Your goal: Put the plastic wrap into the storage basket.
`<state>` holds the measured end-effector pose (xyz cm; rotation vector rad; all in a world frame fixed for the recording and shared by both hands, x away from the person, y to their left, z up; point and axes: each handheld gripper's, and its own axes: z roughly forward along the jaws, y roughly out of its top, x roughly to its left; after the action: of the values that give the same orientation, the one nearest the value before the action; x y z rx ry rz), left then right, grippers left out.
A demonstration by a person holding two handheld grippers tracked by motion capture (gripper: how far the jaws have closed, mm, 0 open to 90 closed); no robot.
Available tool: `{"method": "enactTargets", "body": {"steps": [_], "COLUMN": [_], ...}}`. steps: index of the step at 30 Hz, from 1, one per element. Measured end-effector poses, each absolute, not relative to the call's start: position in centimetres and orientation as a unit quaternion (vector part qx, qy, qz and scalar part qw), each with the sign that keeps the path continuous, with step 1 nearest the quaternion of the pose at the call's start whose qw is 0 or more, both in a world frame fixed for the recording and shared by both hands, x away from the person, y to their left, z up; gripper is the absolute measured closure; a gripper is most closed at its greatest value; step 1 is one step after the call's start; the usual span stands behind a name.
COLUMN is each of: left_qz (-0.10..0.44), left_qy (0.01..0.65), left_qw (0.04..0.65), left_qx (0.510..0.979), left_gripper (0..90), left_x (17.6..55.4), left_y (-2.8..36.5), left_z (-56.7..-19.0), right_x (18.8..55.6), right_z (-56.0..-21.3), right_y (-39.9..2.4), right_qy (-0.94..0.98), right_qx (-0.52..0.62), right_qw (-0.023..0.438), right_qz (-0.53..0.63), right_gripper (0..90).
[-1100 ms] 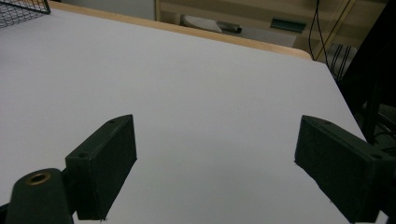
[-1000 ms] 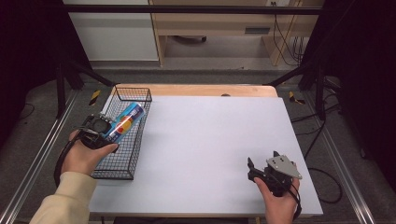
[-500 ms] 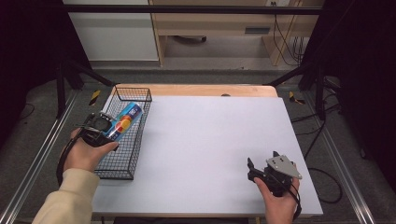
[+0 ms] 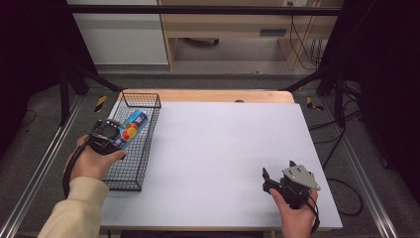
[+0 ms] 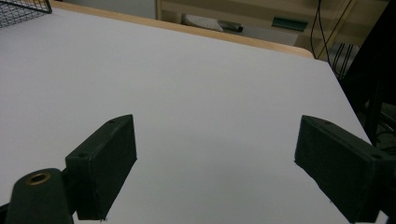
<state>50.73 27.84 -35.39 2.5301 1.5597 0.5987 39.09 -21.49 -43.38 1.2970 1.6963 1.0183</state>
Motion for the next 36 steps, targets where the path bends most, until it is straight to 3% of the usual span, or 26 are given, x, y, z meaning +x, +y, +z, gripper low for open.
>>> {"method": "enactTargets", "body": {"steps": [36], "left_qz": [0.179], "left_qy": [0.525], "left_qw": [-0.002], "left_qx": [0.832], "left_gripper": [31.9], "left_x": [52.6], "left_y": [27.1], "left_z": [-37.4], "right_x": [39.2], "right_z": [-43.4], "right_y": [-21.5], "right_qy": [0.666], "right_qx": [0.507], "right_qw": [0.375], "right_qz": [0.399], "right_gripper": [13.0]}}
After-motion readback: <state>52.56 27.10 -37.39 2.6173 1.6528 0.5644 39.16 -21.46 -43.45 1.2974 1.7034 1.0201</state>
